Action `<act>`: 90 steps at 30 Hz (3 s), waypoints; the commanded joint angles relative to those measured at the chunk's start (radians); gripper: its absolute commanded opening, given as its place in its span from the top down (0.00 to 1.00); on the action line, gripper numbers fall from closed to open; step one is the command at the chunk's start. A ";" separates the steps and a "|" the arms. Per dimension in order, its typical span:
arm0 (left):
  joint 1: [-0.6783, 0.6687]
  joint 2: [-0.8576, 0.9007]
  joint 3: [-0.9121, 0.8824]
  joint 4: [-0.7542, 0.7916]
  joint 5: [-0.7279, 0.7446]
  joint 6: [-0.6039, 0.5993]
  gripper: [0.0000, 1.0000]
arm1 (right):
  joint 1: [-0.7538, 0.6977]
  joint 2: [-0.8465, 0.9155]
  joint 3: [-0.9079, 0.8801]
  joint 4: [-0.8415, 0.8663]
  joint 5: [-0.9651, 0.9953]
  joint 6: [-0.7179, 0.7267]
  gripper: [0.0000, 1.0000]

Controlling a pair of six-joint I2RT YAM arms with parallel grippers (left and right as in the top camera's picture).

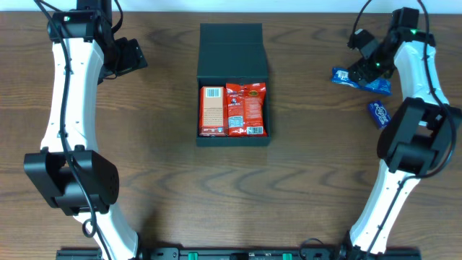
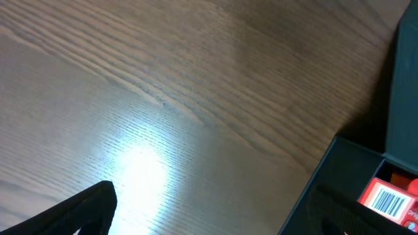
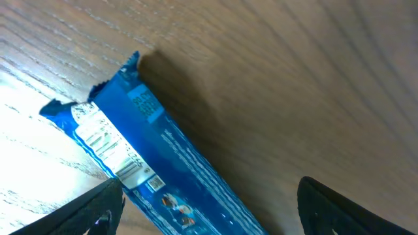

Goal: Pack container
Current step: 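Grasp the blue snack bar with right gripper and lift, then carry the blue bar with right gripper over the black box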

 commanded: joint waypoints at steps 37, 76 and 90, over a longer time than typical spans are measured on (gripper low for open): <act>0.006 -0.003 0.018 0.038 0.019 -0.083 0.05 | -0.055 0.090 -0.010 0.017 -0.153 0.000 0.32; 0.006 -0.003 0.018 0.049 0.019 -0.081 0.05 | 0.071 0.092 0.100 0.028 -0.154 0.223 0.69; 0.006 -0.003 0.018 0.045 -0.017 -0.060 0.05 | 0.203 0.088 0.438 -0.188 -0.296 0.454 0.72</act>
